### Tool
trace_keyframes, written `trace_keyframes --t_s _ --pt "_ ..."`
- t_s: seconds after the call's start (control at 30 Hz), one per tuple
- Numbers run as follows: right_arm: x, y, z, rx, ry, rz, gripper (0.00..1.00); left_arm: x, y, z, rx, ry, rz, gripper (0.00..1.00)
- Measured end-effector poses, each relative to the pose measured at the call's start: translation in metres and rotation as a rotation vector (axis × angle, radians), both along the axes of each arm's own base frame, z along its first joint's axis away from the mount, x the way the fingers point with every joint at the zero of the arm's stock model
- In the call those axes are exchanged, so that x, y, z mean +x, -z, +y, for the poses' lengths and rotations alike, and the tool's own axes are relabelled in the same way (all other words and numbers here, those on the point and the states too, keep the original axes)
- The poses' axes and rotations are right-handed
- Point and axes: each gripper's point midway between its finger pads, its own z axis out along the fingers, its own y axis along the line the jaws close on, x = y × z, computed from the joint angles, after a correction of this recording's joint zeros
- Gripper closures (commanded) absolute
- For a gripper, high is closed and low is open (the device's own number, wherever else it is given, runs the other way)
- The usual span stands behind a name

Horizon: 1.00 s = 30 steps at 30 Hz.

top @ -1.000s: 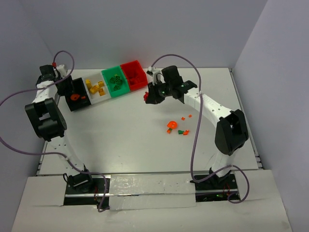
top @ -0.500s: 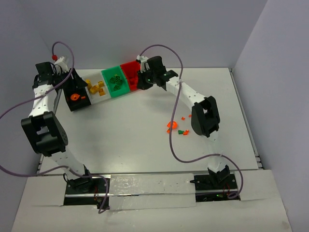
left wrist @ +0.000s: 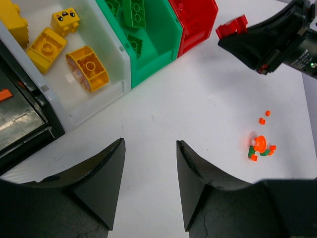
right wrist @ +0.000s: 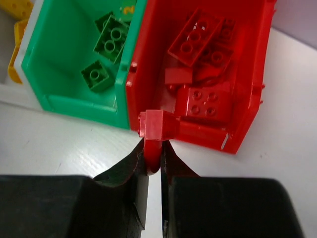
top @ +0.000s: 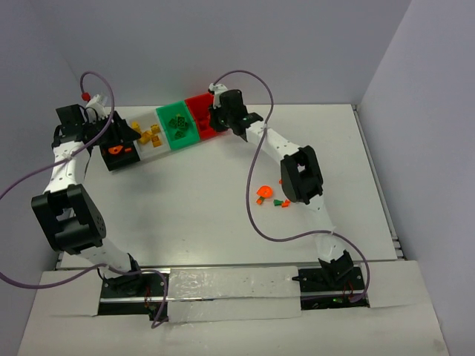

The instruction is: Sort the legos into containers by color

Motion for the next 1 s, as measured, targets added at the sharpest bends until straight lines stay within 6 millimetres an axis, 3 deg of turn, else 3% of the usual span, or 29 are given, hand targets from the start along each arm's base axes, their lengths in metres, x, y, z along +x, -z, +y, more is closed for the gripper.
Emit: trace_keyframes --t_s 0.1,0.3,0.43,0.47,0.57,0.77,1.0 --pt "0.012 0.002 0.004 0.021 0.017 -0.044 0.97 -0.003 0.001 -0.002 -0.01 -0.001 0.006 0.46" --pt "0.04 0.003 0.014 0.074 0.059 -0.134 0.8 -0.01 -0.011 -0.005 -0.019 -0.005 -0.014 0.45" --pt "0.056 -0.003 0.02 0.118 0.084 -0.201 0.58 -0.011 -0.018 -0.007 -0.022 -0.005 -0.03 0.45" --pt "0.06 -0.006 0.021 0.13 0.089 -0.219 0.47 -0.012 -0.019 -0.007 -0.024 -0.005 -0.03 0.45" --pt "0.069 -0.017 0.024 0.157 0.103 -0.275 0.32 -0.012 -0.019 -0.007 -0.026 -0.006 -0.03 0.45" --pt "0.082 -0.038 0.026 0.192 0.119 -0.378 0.24 -0.013 -0.02 -0.007 -0.026 -0.007 -0.031 0.45" --pt "0.082 -0.042 0.025 0.195 0.115 -0.4 0.16 -0.016 -0.025 -0.008 -0.022 -0.006 -0.045 0.43"
